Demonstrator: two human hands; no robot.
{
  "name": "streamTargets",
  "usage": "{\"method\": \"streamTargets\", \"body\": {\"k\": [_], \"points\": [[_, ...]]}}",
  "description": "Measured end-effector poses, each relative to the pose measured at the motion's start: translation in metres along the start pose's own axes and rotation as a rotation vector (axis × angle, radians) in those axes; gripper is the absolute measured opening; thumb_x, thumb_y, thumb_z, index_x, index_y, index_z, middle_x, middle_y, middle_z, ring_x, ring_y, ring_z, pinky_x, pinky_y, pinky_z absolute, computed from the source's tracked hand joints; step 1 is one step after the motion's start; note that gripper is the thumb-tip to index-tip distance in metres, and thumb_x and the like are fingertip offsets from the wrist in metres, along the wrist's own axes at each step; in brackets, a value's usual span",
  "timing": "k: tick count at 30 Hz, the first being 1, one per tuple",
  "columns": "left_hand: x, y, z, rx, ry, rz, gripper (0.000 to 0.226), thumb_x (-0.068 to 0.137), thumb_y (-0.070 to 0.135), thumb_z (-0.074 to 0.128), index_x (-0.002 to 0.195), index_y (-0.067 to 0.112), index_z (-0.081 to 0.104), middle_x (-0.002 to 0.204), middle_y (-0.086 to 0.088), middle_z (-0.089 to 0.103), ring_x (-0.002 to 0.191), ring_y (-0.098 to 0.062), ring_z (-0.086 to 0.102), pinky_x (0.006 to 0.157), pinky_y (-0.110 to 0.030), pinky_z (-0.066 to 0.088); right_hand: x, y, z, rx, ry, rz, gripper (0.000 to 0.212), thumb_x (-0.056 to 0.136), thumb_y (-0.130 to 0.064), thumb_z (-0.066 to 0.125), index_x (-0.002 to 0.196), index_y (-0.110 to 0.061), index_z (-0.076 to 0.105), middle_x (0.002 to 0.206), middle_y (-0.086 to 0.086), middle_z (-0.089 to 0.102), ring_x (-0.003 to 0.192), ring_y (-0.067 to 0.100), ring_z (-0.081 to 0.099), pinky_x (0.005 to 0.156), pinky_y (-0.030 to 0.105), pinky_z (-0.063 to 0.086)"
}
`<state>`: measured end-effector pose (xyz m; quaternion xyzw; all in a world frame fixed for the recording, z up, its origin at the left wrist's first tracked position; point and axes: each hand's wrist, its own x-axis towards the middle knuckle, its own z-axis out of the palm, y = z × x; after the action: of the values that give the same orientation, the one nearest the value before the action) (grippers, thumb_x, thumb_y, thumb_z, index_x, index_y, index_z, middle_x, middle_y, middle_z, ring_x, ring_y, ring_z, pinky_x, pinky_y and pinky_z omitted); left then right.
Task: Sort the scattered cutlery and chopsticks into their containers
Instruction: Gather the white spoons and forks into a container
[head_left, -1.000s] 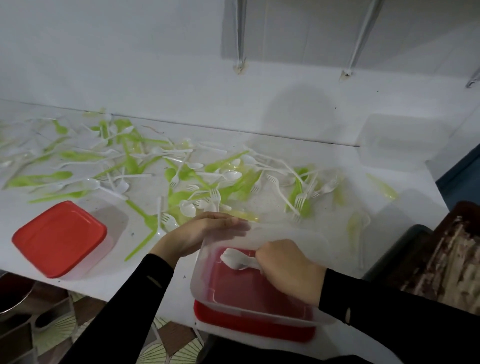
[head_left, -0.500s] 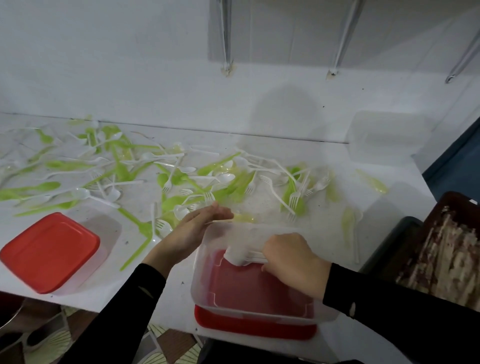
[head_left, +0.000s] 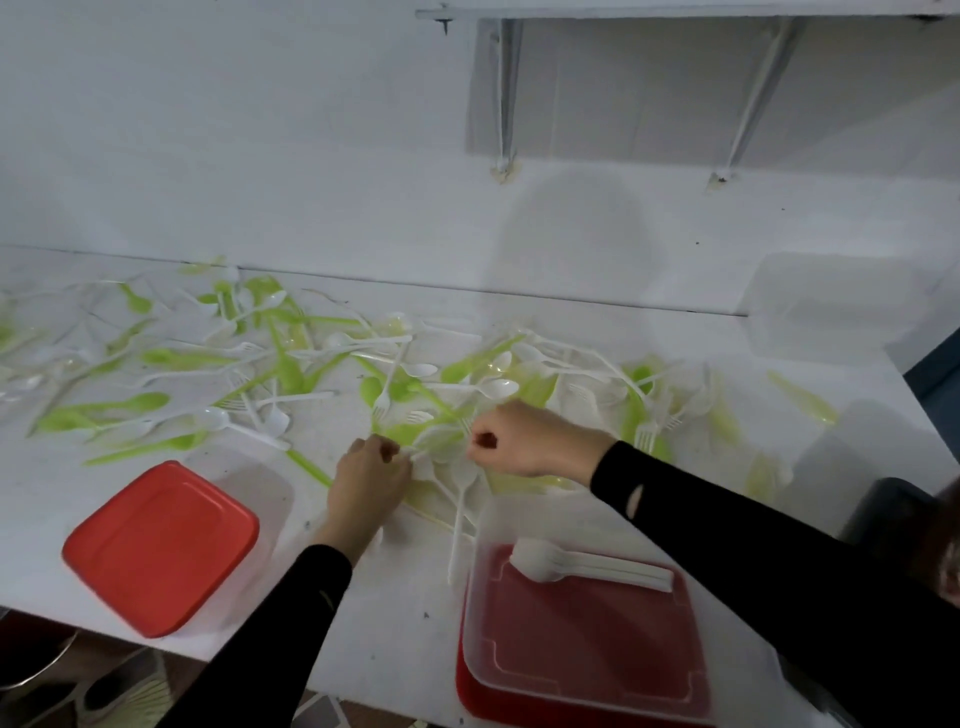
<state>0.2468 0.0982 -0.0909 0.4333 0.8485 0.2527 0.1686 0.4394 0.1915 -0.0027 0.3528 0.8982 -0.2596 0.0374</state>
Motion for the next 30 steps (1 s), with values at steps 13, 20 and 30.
{"method": "streamTargets", "body": {"k": [13, 20, 30], "points": [[0.032, 0.0, -0.063, -0.881, 0.072, -0.064, 0.019, 0.089, 0.02, 0.064, 0.089, 0.016, 0.046, 0.094, -0.012, 0.07, 0.092, -0.019, 0.066, 0.087, -0.034, 0.053, 0.055, -0.001, 0.029, -0.29, -0.079, 0.147, 0.024, 0.087, -0.029, 0.064, 0.102, -0.012, 0.058, 0.106, 0.007, 0.064, 0.099, 0.028, 0.064, 0.071, 0.029, 0.04], [0.024, 0.025, -0.111, -0.818, -0.131, 0.194, 0.023, 0.099, 0.004, 0.042, 0.106, 0.025, 0.049, 0.079, 0.005, 0.054, 0.063, -0.01, 0.051, 0.051, -0.022, 0.047, 0.056, 0.011, 0.029, -0.202, -0.108, 0.123, 0.017, 0.088, -0.037, 0.065, 0.088, -0.021, 0.059, 0.097, -0.003, 0.064, 0.091, 0.018, 0.059, 0.066, 0.028, 0.038], [0.014, -0.026, -0.058, 0.258, -0.74, 0.537, 0.035, 0.065, 0.03, 0.087, 0.096, 0.025, 0.071, 0.102, 0.006, 0.061, 0.095, -0.005, 0.055, 0.089, -0.027, 0.046, 0.053, -0.001, 0.025, 0.02, -0.074, 0.172, 0.043, 0.076, -0.055, 0.075, 0.103, -0.025, 0.061, 0.093, -0.01, 0.058, 0.086, 0.012, 0.056, 0.072, 0.029, 0.043]]}}
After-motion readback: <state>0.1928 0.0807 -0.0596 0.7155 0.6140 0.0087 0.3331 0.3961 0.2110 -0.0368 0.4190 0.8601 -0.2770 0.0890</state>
